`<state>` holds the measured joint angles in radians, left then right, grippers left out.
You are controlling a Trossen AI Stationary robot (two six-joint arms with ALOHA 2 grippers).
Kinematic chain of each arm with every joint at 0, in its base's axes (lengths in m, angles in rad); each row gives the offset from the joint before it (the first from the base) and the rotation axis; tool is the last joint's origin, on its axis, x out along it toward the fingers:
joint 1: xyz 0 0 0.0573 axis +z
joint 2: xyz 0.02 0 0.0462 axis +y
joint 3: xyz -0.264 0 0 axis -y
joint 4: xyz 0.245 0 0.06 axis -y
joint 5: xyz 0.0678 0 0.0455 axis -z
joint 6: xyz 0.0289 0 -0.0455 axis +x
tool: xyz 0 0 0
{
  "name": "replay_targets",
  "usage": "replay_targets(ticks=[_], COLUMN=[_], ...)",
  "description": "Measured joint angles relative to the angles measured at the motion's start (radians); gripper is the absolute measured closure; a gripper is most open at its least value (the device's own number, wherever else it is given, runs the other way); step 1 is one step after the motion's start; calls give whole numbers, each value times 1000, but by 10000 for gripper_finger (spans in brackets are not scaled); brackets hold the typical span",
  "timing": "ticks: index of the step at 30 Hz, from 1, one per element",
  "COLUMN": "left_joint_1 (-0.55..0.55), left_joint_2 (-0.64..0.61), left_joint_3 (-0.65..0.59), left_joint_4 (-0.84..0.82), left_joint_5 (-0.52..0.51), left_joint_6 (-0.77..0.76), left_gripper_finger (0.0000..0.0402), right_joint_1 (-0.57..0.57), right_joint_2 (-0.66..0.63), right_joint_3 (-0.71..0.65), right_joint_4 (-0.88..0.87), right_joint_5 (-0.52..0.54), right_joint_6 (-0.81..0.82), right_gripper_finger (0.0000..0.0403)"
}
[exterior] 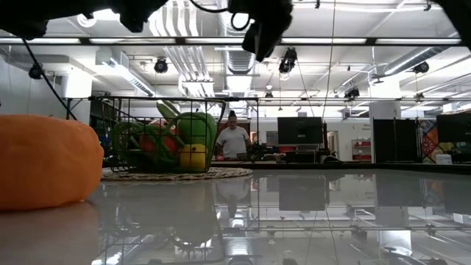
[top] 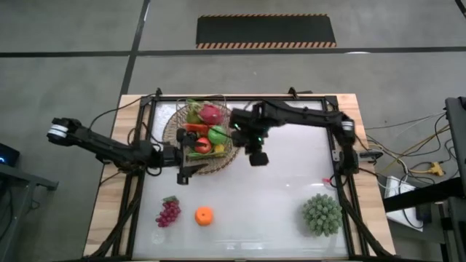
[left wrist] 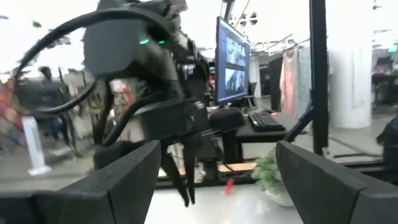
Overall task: Build produce basket
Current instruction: Put the orange into the wire basket
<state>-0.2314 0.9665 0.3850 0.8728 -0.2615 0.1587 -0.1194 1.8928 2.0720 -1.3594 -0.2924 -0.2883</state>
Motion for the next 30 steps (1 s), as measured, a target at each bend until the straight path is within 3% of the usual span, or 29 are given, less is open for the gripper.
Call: replay_targets(ticks=[7, 13, 16, 20, 23, 26, 30], left_joint_1=[-14, -77, -113, -152, -189, -240, -303], left_joint_2=[146, 279, 316, 361, 402, 457, 548], left_joint_3=[55, 136, 198, 324, 448, 586, 747], left_joint_4=[15, -11, -113, -413, -737, -1102, -1490], left_joint_5=[-1, -3, -18, -137, -148, -114, 10], left_joint_6=[-172, -213, -248, -369, -512, -658, -845], left_gripper_finger=[102, 102, 102, 102, 102, 102, 102], right_joint_1=[77, 118, 126, 128, 128, 128, 128], right_joint_2=[-222, -396, -470, -553, -602, -641, -671], right_joint_3=[-447, -765, -889, -1026, -1115, -1179, -1233], right_joint_4=[388, 760, 926, 1103, 1218, 1293, 1329], right_joint_5=[2, 4, 5, 5, 5, 5, 5], right_joint_6=[0, 18, 36, 42, 43, 44, 46], right_gripper_finger=[394, 394, 394, 394, 394, 394, 394])
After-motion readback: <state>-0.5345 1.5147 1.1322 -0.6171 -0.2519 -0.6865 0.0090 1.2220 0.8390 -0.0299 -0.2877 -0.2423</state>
